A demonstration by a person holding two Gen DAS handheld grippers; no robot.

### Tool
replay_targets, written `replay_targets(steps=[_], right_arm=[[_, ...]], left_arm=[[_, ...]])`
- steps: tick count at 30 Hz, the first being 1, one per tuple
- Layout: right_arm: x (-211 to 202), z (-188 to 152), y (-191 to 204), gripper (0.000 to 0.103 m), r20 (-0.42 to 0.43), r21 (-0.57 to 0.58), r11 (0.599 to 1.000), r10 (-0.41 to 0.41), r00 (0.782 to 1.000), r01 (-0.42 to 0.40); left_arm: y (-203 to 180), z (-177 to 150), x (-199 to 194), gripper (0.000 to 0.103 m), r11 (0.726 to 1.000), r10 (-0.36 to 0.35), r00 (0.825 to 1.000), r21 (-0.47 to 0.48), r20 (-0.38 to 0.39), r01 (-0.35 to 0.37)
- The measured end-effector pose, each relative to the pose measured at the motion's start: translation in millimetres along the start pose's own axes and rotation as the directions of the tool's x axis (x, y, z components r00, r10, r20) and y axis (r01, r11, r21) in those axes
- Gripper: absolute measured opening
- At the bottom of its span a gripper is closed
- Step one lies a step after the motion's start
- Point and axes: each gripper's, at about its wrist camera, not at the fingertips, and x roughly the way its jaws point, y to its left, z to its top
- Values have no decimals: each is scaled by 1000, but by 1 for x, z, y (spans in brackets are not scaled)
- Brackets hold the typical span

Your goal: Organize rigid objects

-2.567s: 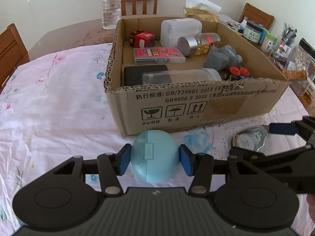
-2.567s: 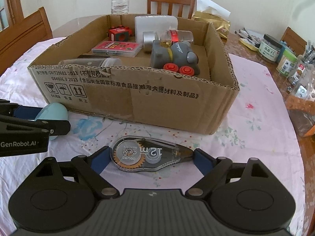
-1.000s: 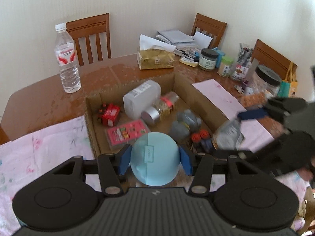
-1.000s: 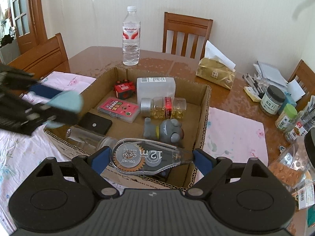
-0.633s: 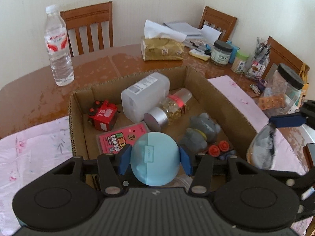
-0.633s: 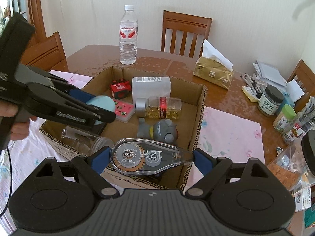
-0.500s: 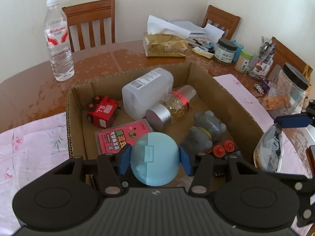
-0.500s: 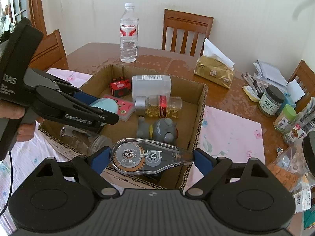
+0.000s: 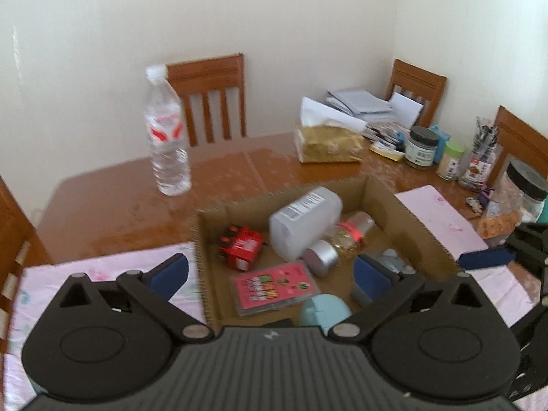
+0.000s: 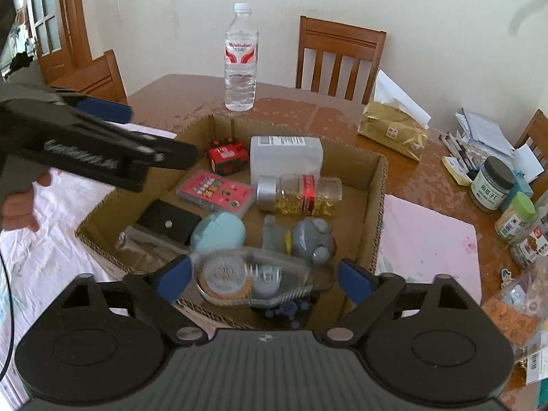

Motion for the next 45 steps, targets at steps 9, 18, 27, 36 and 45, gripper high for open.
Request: replay_targets(steps=[9,18,27,36,45], right_arm=[[-17,8,3,103,-53,87,995,-41,998,46],[-44,8,6,103,-115,178,968,-159,981,177],[-55,3,7,103,-146,230,950,-182,972,212],[-61,1,7,103,-151,240,945,-189,970,222],[-64,2,8,103,-141,239,945,-195,971,225]], left_arm=[[-2,-10,-31,102,993,116,992,-15,-59,-117],[-9,-20,-56,102,987,110,985,-103,-137,-124],[-21,-22,-68,102,984,114,972,-115,-206,-139],[-24,-23,-73,102,981,111,968,-134,-224,-143],[-24,-21,-77,102,978,116,969,-143,-220,-149]])
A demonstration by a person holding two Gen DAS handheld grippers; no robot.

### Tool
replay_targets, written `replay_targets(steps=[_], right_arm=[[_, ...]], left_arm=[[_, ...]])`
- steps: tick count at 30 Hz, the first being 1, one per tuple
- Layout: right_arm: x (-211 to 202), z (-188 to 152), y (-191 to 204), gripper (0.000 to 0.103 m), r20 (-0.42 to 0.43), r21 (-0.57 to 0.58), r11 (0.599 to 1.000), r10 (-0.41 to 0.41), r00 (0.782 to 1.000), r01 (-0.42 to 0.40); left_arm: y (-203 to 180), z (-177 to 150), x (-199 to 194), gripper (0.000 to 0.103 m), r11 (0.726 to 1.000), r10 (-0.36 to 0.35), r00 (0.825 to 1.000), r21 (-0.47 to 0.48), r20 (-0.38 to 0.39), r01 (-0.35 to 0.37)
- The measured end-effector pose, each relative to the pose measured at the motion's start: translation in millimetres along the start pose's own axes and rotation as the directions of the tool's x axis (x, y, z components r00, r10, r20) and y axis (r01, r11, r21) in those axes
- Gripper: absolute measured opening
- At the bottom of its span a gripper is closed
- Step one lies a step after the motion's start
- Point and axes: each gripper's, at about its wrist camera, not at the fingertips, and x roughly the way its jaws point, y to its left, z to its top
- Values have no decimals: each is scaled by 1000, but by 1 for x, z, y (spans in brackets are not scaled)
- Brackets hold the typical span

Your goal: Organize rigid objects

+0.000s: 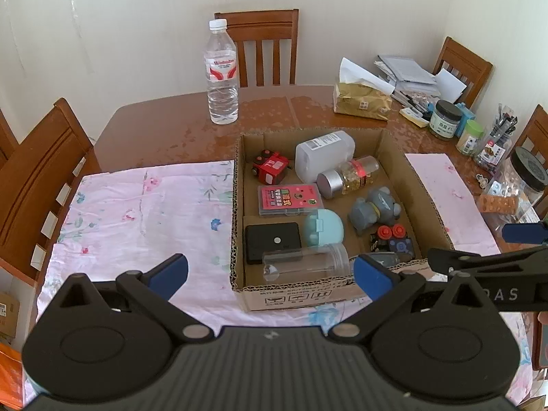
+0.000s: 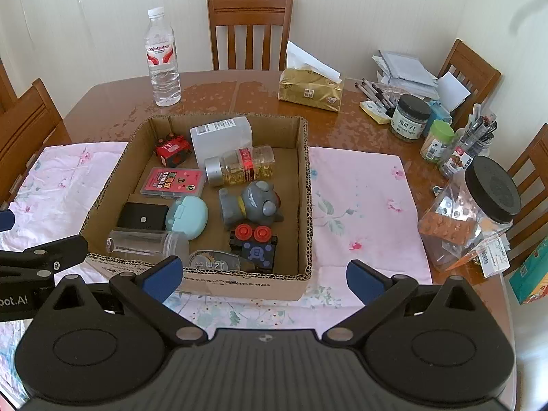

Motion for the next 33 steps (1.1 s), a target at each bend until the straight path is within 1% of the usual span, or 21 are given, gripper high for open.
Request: replay_targets(steps=[33], right_arm=[[-5,2,0,103,13,-5,1000,-8,1000,8]], left_arm=[[1,1,-2,102,999,28,1000,-17,-7,-28]])
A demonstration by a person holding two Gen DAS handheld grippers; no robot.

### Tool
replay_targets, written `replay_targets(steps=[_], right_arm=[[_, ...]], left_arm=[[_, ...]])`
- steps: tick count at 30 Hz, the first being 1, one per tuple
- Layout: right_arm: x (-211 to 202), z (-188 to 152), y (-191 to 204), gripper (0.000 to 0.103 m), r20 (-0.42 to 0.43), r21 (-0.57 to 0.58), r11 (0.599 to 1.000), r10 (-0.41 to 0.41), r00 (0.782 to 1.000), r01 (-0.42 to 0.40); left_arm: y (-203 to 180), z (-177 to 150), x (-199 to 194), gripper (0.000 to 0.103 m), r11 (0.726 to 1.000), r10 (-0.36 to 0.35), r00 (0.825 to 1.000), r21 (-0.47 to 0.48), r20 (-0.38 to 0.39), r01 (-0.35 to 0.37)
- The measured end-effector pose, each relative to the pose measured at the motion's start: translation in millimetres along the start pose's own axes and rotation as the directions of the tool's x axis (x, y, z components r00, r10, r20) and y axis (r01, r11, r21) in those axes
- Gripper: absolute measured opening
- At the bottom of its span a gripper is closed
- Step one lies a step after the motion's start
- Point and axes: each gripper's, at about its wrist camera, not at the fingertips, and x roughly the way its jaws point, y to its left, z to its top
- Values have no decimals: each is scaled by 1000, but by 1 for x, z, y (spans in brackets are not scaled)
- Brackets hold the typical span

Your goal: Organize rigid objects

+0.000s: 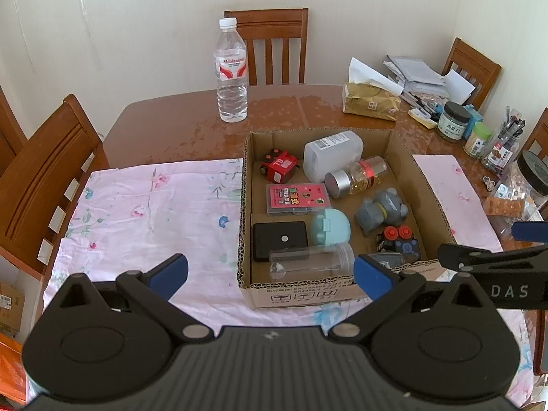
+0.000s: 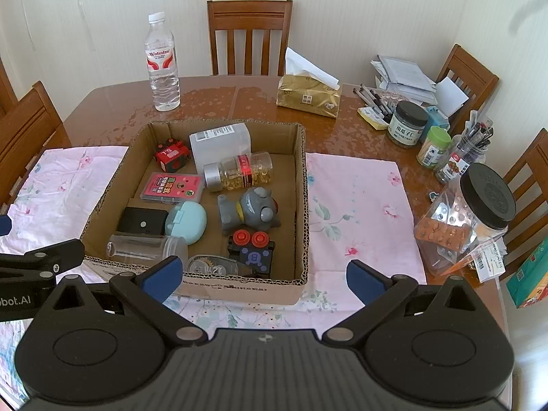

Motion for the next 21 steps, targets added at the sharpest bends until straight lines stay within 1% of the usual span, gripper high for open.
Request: replay_targets(steps=[21], right_arm=[[-1,0,0,103,0,-1,1000,-1,1000,1]], left_arm=[[0,1,-2,102,1000,-1,1000,0,1,1]])
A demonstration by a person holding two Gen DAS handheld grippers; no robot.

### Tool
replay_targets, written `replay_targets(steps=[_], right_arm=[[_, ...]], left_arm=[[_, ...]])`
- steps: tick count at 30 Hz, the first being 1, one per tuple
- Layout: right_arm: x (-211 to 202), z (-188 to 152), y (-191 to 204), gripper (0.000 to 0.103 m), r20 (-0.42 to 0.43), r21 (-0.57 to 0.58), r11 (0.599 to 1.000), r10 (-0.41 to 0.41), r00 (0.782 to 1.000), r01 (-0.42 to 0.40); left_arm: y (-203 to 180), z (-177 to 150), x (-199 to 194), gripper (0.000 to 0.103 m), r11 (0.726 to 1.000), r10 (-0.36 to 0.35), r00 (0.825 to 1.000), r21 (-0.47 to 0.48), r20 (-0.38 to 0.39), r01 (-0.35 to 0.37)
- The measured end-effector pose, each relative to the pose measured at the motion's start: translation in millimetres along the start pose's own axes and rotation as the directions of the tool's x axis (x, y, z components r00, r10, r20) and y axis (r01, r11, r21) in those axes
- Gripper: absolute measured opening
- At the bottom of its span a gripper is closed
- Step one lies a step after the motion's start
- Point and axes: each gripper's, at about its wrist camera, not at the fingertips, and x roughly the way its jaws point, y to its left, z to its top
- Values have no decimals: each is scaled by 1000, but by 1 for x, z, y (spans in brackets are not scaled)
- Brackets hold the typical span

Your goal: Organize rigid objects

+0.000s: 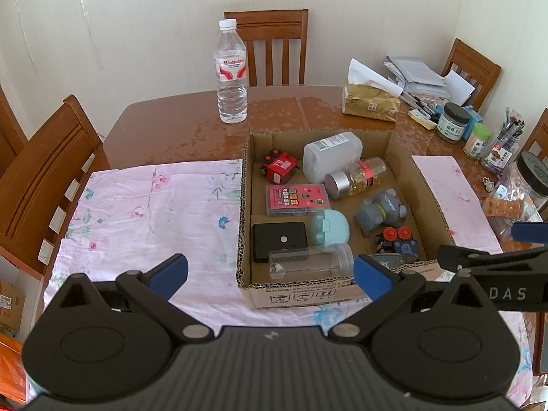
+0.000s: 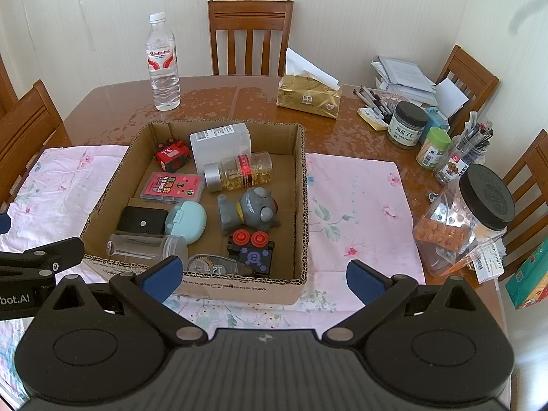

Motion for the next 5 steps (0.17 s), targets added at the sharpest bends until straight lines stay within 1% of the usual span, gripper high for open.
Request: replay_targets(steps=[5], right_arm=[[0,0,0,103,0,-1,1000,-2,1000,2]], left_arm=[[0,0,0,102,1000,0,1000,0,0,0]])
